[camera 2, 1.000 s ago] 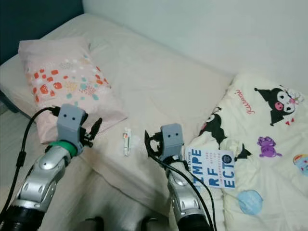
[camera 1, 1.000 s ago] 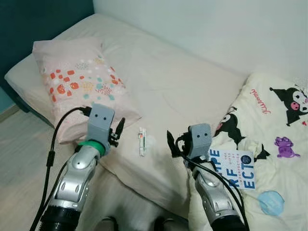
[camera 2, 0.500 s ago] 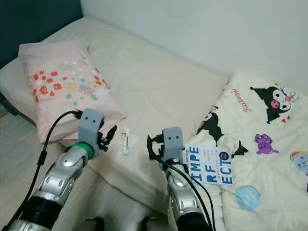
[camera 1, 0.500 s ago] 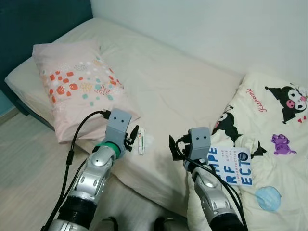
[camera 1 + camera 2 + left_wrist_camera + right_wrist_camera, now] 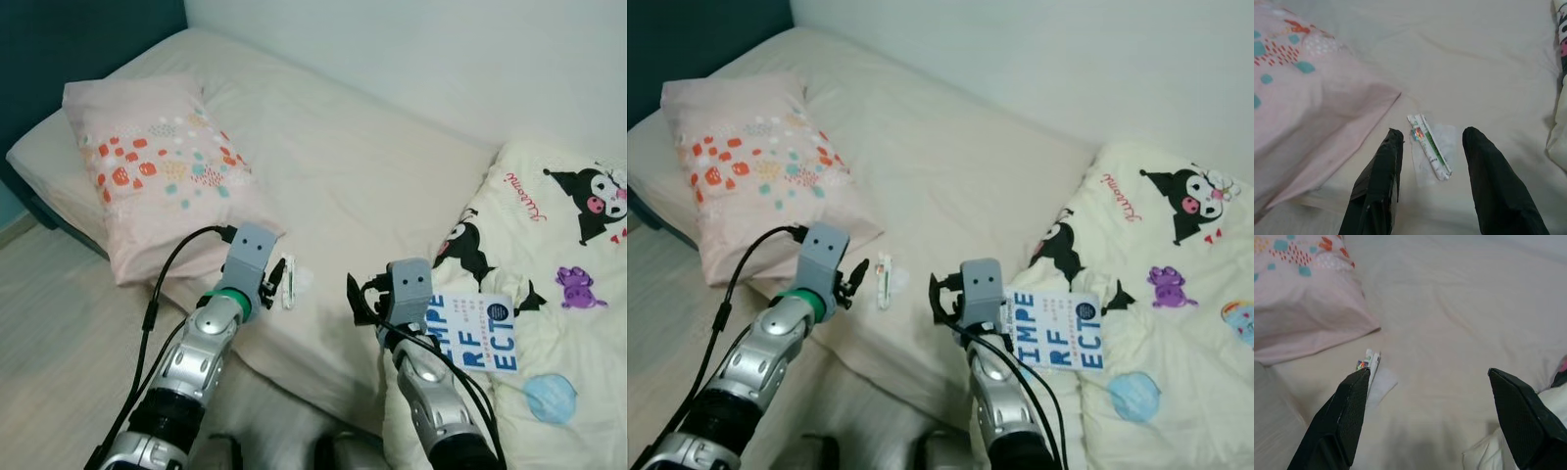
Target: Clean up the room
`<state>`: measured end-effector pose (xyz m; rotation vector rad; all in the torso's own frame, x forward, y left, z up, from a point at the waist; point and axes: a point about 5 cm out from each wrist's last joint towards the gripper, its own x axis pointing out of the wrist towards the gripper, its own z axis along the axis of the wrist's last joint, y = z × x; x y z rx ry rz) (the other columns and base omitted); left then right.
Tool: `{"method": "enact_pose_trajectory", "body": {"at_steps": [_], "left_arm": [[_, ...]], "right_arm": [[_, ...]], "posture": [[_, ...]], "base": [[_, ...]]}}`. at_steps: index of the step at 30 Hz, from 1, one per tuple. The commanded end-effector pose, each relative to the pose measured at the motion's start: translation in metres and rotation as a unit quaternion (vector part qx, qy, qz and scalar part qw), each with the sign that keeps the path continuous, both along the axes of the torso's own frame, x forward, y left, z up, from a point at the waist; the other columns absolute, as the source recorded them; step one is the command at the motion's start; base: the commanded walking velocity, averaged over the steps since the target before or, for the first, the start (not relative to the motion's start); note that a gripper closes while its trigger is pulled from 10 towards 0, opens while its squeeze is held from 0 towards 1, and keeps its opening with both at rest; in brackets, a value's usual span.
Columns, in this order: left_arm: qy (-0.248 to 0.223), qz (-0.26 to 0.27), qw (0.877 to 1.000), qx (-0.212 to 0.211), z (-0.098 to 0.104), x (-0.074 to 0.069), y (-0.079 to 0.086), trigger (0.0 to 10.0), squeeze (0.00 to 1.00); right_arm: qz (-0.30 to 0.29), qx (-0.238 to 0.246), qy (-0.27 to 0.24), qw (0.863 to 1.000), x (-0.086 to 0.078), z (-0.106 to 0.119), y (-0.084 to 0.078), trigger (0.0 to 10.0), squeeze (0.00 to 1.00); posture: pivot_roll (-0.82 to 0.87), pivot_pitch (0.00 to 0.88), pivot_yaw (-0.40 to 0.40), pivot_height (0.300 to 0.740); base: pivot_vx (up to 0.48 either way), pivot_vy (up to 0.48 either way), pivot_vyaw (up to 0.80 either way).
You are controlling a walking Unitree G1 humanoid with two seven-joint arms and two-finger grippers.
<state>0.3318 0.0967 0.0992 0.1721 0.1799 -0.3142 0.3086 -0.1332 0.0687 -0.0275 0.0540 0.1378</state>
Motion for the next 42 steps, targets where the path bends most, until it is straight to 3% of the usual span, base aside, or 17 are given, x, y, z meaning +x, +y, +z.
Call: {"method": "enact_pose_trajectory", "body": {"at_steps": [1, 7, 17, 32, 33, 34, 35, 36, 42], "left_arm": [[0.017, 0.003, 1.000, 0.009, -0.011, -0.003, 0.001, 10.0, 0.00], [0.016, 0.004, 1.000, 0.011, -0.012, -0.002, 0.001, 10.0, 0.00], [0.011, 0.007, 1.000, 0.017, -0.012, -0.001, 0.002, 10.0, 0.00], [0.028, -0.008, 0.999, 0.018, -0.012, 0.009, -0.013, 10.0, 0.00], [0.028, -0.010, 0.999, 0.016, -0.011, 0.012, -0.017, 10.0, 0.15], [0.023, -0.013, 1.000, 0.015, -0.009, 0.015, -0.021, 10.0, 0.47], [0.023, -0.013, 1.000, 0.015, -0.009, 0.015, -0.021, 10.0, 0.47], [0.018, -0.015, 1.000, 0.016, -0.006, 0.018, -0.024, 10.0, 1.00], [-0.001, -0.016, 1.000, 0.017, 0.002, 0.025, -0.029, 10.0, 1.00]], "right_arm": [[-0.008, 0.002, 0.014, 1.000, -0.005, -0.008, -0.004, 10.0, 0.00], [-0.009, 0.003, 0.012, 1.000, -0.005, -0.008, -0.003, 10.0, 0.00], [-0.019, 0.004, -0.001, 1.000, -0.004, -0.005, -0.005, 10.0, 0.00], [-0.044, -0.018, -0.037, 0.998, -0.005, 0.006, -0.014, 10.0, 0.00], [-0.053, -0.022, -0.043, 0.997, -0.006, 0.008, -0.018, 10.0, 0.00], [-0.061, -0.027, -0.050, 0.997, -0.007, 0.011, -0.023, 10.0, 0.00], [-0.061, -0.027, -0.050, 0.997, -0.007, 0.011, -0.023, 10.0, 0.00], [-0.067, -0.031, -0.054, 0.996, -0.008, 0.013, -0.027, 10.0, 0.00], [-0.075, -0.050, -0.074, 0.993, -0.010, 0.024, -0.041, 10.0, 0.00]], "posture": [[-0.02, 0.151, 0.032, 0.625], [-0.02, 0.153, 0.034, 0.601], [-0.02, 0.162, 0.044, 0.601], [-0.04, 0.187, 0.066, 0.601], [-0.05, 0.201, 0.070, 0.601], [-0.07, 0.221, 0.075, 0.601], [-0.07, 0.221, 0.075, 0.601], [-0.07, 0.221, 0.075, 0.601], [-0.10, 0.268, 0.079, 0.601]], "base": [[0.000, 0.000, 0.00], [0.000, 0.000, 0.00], [0.000, 0.000, 0.00], [0.000, 0.000, 0.00], [0.000, 0.000, 0.00], [0.000, 0.000, 0.00], [0.000, 0.000, 0.00], [0.000, 0.000, 0.00], [0.000, 0.000, 0.00]]}}
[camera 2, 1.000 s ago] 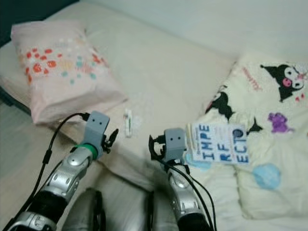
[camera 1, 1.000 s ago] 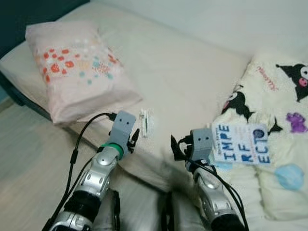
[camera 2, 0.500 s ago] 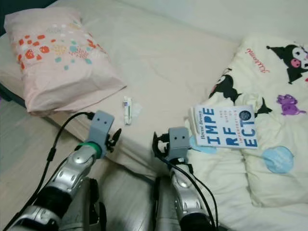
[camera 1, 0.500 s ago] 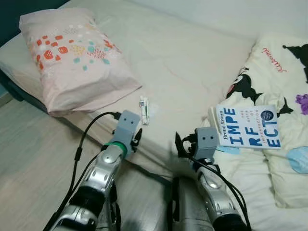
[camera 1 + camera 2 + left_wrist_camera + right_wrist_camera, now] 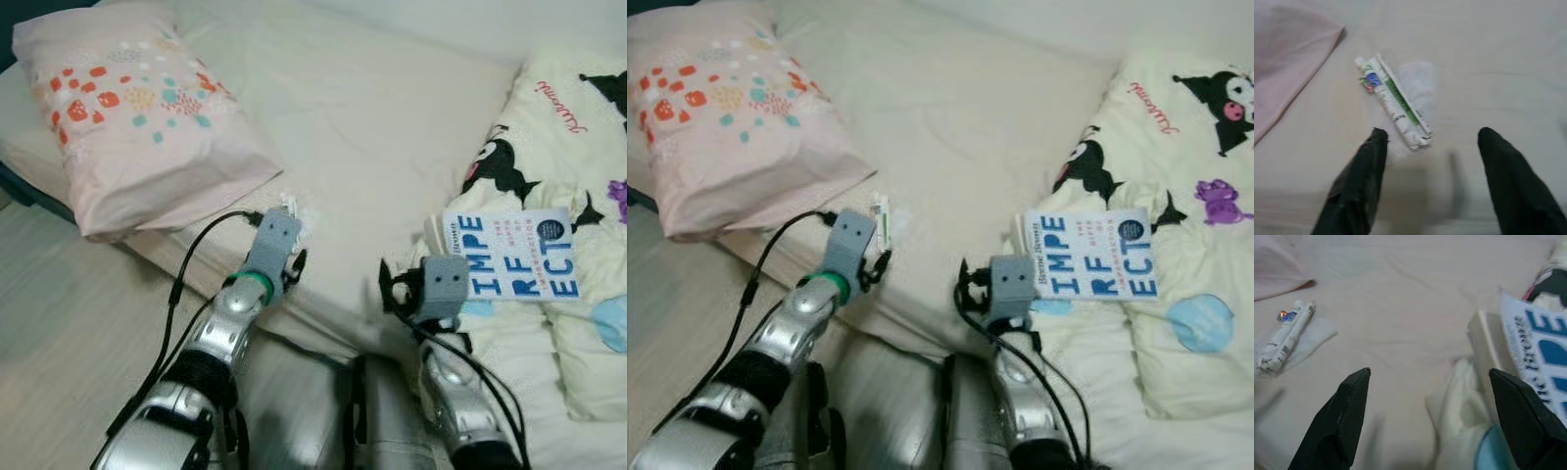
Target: Clean up the room
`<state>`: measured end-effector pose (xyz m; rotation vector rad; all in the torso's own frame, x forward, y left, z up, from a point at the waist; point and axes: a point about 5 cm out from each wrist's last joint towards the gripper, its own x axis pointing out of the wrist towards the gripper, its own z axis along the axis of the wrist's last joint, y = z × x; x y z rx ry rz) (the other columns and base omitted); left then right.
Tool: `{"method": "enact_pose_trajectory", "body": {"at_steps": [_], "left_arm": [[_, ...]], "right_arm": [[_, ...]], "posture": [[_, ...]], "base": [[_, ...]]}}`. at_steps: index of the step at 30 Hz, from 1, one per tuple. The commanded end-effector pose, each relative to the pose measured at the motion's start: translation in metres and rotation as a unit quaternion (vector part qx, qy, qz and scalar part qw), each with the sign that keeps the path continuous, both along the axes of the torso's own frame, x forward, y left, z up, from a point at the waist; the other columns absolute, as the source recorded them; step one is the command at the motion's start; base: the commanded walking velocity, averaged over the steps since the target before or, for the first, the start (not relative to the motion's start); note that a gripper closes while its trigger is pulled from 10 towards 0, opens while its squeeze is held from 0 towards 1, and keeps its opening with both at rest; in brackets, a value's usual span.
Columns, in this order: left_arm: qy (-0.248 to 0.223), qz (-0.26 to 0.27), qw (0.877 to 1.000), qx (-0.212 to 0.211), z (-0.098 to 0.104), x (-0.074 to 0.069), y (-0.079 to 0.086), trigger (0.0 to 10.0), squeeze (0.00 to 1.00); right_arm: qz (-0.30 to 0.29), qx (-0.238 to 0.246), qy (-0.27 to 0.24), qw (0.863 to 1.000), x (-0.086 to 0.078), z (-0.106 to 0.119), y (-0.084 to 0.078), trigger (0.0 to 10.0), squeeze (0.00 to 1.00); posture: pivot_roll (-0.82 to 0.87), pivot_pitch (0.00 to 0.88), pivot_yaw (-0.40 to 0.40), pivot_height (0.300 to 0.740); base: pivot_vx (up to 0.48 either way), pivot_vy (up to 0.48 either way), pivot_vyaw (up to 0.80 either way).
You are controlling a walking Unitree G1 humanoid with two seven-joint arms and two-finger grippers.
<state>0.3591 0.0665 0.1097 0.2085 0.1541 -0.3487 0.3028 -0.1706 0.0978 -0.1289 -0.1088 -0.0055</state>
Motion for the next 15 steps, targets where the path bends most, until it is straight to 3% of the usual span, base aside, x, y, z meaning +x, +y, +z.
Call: {"method": "enact_pose_trajectory", "body": {"at_steps": [1, 5, 11, 12, 13, 14, 15], "left_arm": [[0.004, 0.003, 1.000, 0.000, -0.004, 0.000, -0.001, 10.0, 1.00], [-0.022, -0.003, 1.000, 0.000, 0.006, 0.005, -0.009, 10.0, 1.00], [-0.040, 0.002, 0.999, 0.014, 0.009, 0.007, -0.014, 10.0, 1.00], [-0.042, 0.005, 0.999, 0.016, 0.009, 0.007, -0.015, 10.0, 0.81], [-0.042, 0.005, 0.999, 0.016, 0.009, 0.007, -0.015, 10.0, 0.81], [-0.042, 0.009, 0.999, 0.017, 0.008, 0.008, -0.015, 10.0, 0.00], [-0.043, 0.015, 0.999, 0.017, 0.008, 0.008, -0.016, 10.0, 0.00]], "right_arm": [[-0.011, -0.013, -0.002, 1.000, -0.006, 0.004, -0.012, 10.0, 0.00], [-0.015, -0.035, -0.036, 0.999, -0.009, 0.030, -0.031, 10.0, 0.00], [0.024, -0.027, -0.048, 0.998, -0.012, 0.043, -0.021, 10.0, 0.00], [0.036, -0.022, -0.048, 0.998, -0.015, 0.045, -0.016, 10.0, 0.00], [0.036, -0.022, -0.048, 0.998, -0.015, 0.045, -0.016, 10.0, 0.00], [0.048, -0.019, -0.046, 0.998, -0.018, 0.046, -0.011, 10.0, 0.00], [0.055, -0.016, -0.044, 0.997, -0.021, 0.046, -0.006, 10.0, 0.00]], "posture": [[-0.12, 0.292, 0.080, 0.601], [-0.15, 0.337, 0.086, 0.601], [-0.17, 0.373, 0.090, 0.601], [-0.18, 0.388, 0.091, 0.601], [-0.18, 0.388, 0.091, 0.601], [-0.18, 0.399, 0.090, 0.601], [-0.19, 0.415, 0.090, 0.601]], "base": [[0.000, 0.000, 0.00], [0.000, 0.000, 0.00], [0.000, 0.000, 0.00], [0.000, 0.000, 0.00], [0.000, 0.000, 0.00], [0.000, 0.000, 0.00], [0.000, 0.000, 0.00]]}}
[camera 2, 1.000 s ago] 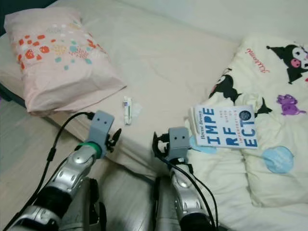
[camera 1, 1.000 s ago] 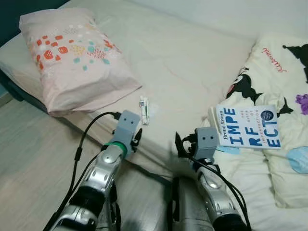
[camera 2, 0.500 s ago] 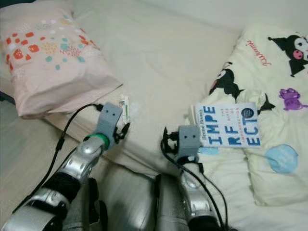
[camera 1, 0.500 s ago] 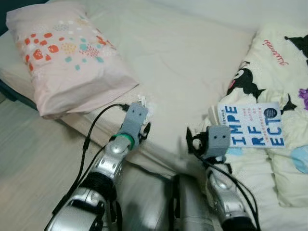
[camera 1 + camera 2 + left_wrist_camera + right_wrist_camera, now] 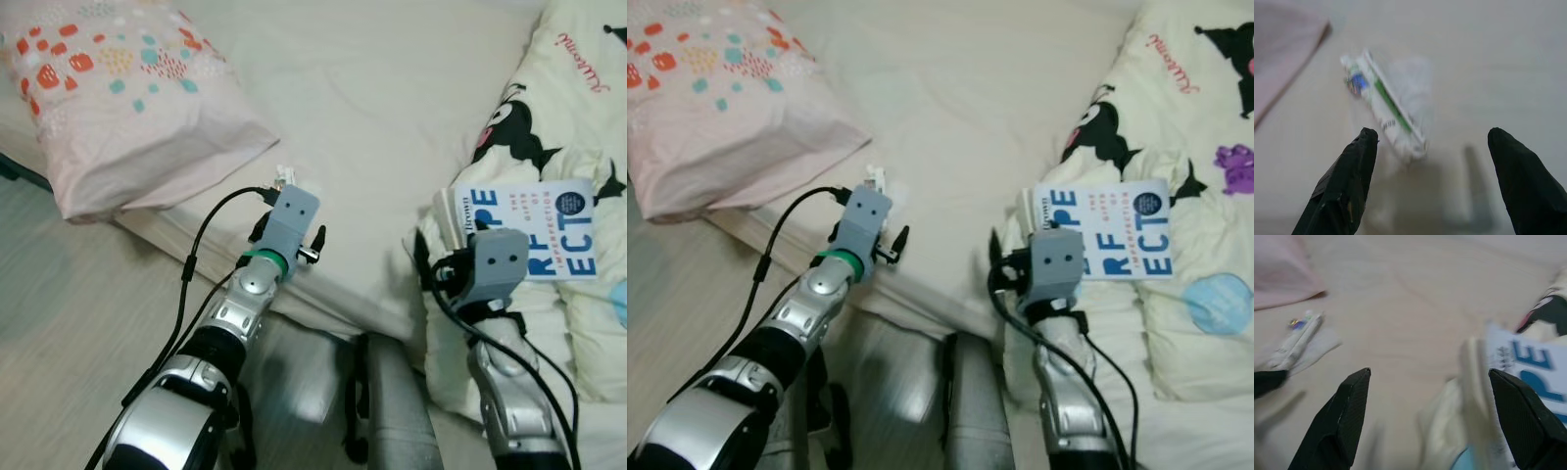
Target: Clean up the room
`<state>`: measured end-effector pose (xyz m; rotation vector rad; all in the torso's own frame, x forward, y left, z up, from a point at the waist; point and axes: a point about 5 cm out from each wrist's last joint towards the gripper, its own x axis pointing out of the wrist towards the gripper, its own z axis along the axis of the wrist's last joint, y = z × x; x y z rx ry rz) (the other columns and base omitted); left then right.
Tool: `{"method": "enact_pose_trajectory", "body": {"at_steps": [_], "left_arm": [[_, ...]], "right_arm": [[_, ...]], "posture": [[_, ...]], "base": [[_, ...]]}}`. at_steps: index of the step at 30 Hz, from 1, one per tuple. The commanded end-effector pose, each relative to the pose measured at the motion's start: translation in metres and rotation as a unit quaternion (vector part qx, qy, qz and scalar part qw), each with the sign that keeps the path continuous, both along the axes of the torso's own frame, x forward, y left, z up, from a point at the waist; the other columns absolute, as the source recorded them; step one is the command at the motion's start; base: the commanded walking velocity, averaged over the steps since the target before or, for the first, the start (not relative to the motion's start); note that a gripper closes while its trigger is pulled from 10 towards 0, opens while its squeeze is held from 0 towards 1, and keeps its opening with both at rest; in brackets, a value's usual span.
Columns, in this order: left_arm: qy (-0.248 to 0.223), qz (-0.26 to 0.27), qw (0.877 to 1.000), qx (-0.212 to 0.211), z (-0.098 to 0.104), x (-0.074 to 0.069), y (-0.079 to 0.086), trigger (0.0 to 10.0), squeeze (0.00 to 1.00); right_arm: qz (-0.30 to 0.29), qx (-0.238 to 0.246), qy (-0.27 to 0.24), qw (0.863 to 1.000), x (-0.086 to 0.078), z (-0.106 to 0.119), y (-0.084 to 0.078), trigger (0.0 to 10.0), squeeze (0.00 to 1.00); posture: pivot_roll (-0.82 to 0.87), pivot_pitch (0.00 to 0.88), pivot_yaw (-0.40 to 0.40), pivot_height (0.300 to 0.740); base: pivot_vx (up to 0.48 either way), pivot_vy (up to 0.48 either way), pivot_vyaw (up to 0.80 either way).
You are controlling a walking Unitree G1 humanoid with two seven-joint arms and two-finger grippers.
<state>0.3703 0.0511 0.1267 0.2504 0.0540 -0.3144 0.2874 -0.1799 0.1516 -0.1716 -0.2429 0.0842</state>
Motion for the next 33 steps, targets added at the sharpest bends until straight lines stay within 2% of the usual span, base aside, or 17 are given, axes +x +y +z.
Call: {"method": "enact_pose_trajectory", "body": {"at_steps": [1, 4, 9, 12, 18, 23, 25, 28, 29, 30, 31, 32, 33], "left_arm": [[0.011, 0.006, 1.000, 0.004, -0.009, -0.003, 0.000, 10.0, 0.00], [0.008, 0.023, 1.000, 0.000, -0.009, -0.002, 0.000, 10.0, 0.00], [0.002, 0.033, 0.999, -0.009, -0.007, -0.001, 0.000, 10.0, 0.00], [-0.016, 0.040, 0.999, -0.029, 0.001, 0.001, -0.003, 10.0, 0.00], [-0.036, 0.055, 0.997, -0.032, 0.008, 0.004, -0.004, 10.0, 0.00], [-0.036, 0.059, 0.997, -0.031, 0.009, 0.005, -0.003, 10.0, 0.00], [-0.012, 0.068, 0.997, -0.028, 0.005, 0.006, -0.002, 9.1, 0.00], [0.004, 0.086, 0.996, -0.023, 0.002, 0.007, 0.001, 9.1, 0.00], [0.009, 0.095, 0.995, -0.022, 0.001, 0.008, 0.003, 8.7, 0.00], [0.009, 0.095, 0.995, -0.022, 0.001, 0.008, 0.003, 8.7, 0.00], [0.018, 0.105, 0.994, -0.023, -0.001, 0.008, 0.005, 8.1, 0.00], [0.018, 0.105, 0.994, -0.023, -0.001, 0.008, 0.005, 8.1, 0.00], [0.024, 0.114, 0.993, -0.022, -0.003, 0.008, 0.008, 4.7, 0.00]], "right_arm": [[0.007, 0.006, 0.020, 1.000, -0.006, -0.007, 0.003, 10.0, 0.00], [0.017, 0.006, 0.025, 1.000, -0.017, -0.004, 0.010, 10.0, 0.00], [0.019, 0.003, 0.026, 0.999, -0.023, 0.000, 0.011, 10.0, 0.00], [0.018, 0.001, 0.029, 0.999, -0.032, 0.005, 0.012, 10.0, 0.00], [0.015, 0.006, 0.045, 0.999, -0.047, 0.005, 0.015, 10.0, 0.00], [0.013, 0.008, 0.047, 0.999, -0.050, 0.006, 0.016, 10.0, 0.00], [0.010, 0.012, 0.049, 0.999, -0.055, 0.008, 0.017, 10.0, 0.00], [0.007, 0.014, 0.049, 0.999, -0.058, 0.010, 0.018, 10.0, 0.00], [0.006, 0.015, 0.050, 0.999, -0.059, 0.011, 0.019, 10.0, 0.00], [0.006, 0.015, 0.050, 0.999, -0.059, 0.011, 0.019, 10.0, 0.00], [0.006, 0.016, 0.051, 0.999, -0.060, 0.012, 0.019, 10.0, 0.00], [0.006, 0.016, 0.051, 0.999, -0.060, 0.012, 0.019, 10.0, 0.00], [0.006, 0.016, 0.052, 0.999, -0.061, 0.013, 0.020, 10.0, 0.00]], "posture": [[-0.19, 0.415, 0.090, 0.601], [-0.21, 0.447, 0.091, 0.601], [-0.23, 0.465, 0.090, 0.601], [-0.25, 0.484, 0.085, 0.601], [-0.27, 0.509, 0.086, 0.601], [-0.28, 0.514, 0.088, 0.601], [-0.29, 0.519, 0.094, 0.601], [-0.29, 0.519, 0.094, 0.601], [-0.30, 0.520, 0.095, 0.601], [-0.30, 0.520, 0.095, 0.601], [-0.30, 0.520, 0.095, 0.601], [-0.30, 0.520, 0.095, 0.601], [-0.30, 0.520, 0.095, 0.601]], "base": [[0.000, 0.000, 0.00], [0.000, 0.000, 0.00], [0.000, 0.000, 0.00], [0.000, 0.000, 0.00], [0.000, 0.000, 0.00], [0.000, 0.000, 0.00], [0.000, 0.000, 0.00], [0.000, 0.000, 0.00], [0.000, 0.000, 0.00], [0.000, 0.000, 0.00], [0.000, 0.000, 0.00], [0.000, 0.000, 0.00], [0.000, 0.000, 0.00]]}}
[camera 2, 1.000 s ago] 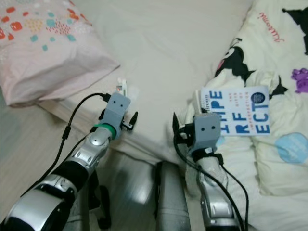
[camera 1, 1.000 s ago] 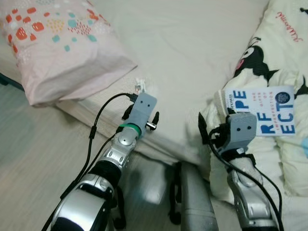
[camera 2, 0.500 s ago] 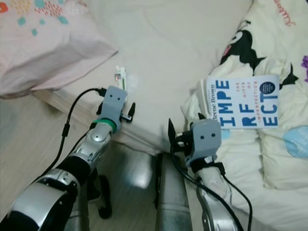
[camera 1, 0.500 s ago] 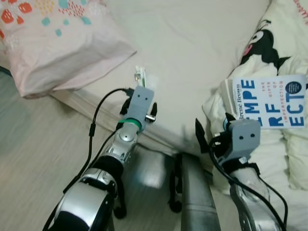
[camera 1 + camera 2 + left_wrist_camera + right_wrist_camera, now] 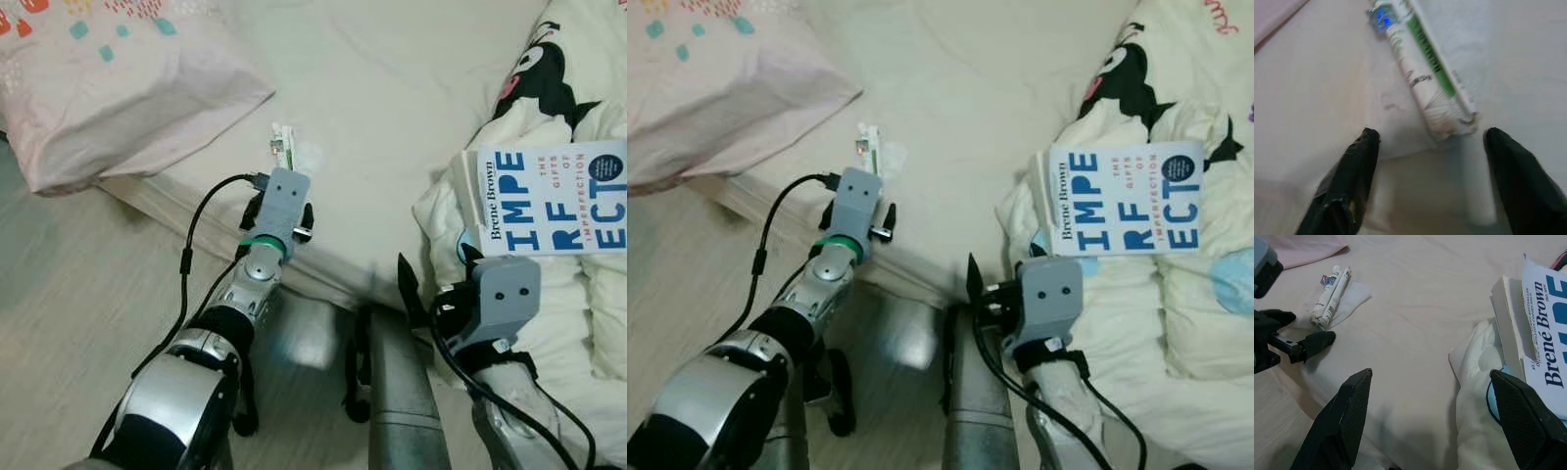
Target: Clean up the room
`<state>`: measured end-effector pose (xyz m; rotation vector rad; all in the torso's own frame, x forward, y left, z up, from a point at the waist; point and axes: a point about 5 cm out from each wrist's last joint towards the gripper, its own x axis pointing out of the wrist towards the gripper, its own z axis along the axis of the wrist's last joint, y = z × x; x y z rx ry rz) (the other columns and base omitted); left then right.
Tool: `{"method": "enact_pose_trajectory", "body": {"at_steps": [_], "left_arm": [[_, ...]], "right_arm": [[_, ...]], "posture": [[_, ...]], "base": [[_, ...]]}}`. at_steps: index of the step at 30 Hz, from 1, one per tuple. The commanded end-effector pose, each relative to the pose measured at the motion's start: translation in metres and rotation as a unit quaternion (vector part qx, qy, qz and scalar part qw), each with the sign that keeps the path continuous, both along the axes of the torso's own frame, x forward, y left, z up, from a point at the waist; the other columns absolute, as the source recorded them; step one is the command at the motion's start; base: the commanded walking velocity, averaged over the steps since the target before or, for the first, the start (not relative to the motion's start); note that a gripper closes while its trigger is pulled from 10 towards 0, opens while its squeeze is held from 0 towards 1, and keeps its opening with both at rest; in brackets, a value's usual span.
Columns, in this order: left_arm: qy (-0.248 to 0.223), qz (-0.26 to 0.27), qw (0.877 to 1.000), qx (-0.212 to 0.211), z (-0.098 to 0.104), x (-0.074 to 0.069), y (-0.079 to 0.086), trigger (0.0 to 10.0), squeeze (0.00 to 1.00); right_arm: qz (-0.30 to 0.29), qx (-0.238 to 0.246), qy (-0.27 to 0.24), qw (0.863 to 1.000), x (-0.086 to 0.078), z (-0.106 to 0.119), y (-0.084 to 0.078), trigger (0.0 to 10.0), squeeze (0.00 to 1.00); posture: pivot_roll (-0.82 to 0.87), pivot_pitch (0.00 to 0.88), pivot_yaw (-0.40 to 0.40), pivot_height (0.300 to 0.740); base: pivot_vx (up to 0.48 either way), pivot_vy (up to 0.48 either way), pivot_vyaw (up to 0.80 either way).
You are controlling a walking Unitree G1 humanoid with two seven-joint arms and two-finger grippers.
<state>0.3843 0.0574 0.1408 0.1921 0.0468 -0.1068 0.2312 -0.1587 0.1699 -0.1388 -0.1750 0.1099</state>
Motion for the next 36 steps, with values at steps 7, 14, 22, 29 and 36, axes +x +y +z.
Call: {"method": "enact_pose_trajectory", "body": {"at_steps": [7, 14, 22, 29, 36], "left_arm": [[0.058, 0.036, 0.998, -0.007, -0.023, -0.006, 0.009, 0.0, 0.00], [0.053, 0.032, 0.998, -0.017, -0.017, -0.003, 0.009, 0.0, 0.00], [0.040, 0.031, 0.999, -0.020, -0.009, 0.001, 0.009, 0.0, 0.00], [0.019, 0.004, 1.000, 0.010, -0.007, 0.002, 0.015, 0.0, 0.00], [0.019, -0.035, 0.997, 0.069, -0.025, -0.007, 0.037, 0.0, 0.00]], "right_arm": [[-0.004, 0.005, 0.020, 1.000, -0.005, -0.002, 0.002, 10.0, 0.00], [-0.003, 0.007, 0.022, 1.000, -0.005, 0.000, 0.004, 10.0, 0.00], [-0.005, 0.008, 0.026, 1.000, -0.005, 0.000, 0.005, 10.0, 0.00], [-0.003, 0.010, 0.030, 0.999, -0.003, -0.003, 0.005, 10.0, 0.00], [0.005, 0.012, 0.036, 0.999, 0.002, -0.010, 0.008, 10.0, 0.00]], "posture": [[-0.31, 0.516, 0.096, 0.601], [-0.31, 0.512, 0.098, 0.601], [-0.30, 0.505, 0.101, 0.601], [-0.25, 0.486, 0.110, 0.601], [-0.21, 0.468, 0.114, 0.601]], "base": [[0.000, 0.000, 0.00], [0.000, 0.000, 0.00], [0.000, 0.000, 0.00], [0.000, 0.000, 0.00], [0.000, 0.000, 0.00]]}}
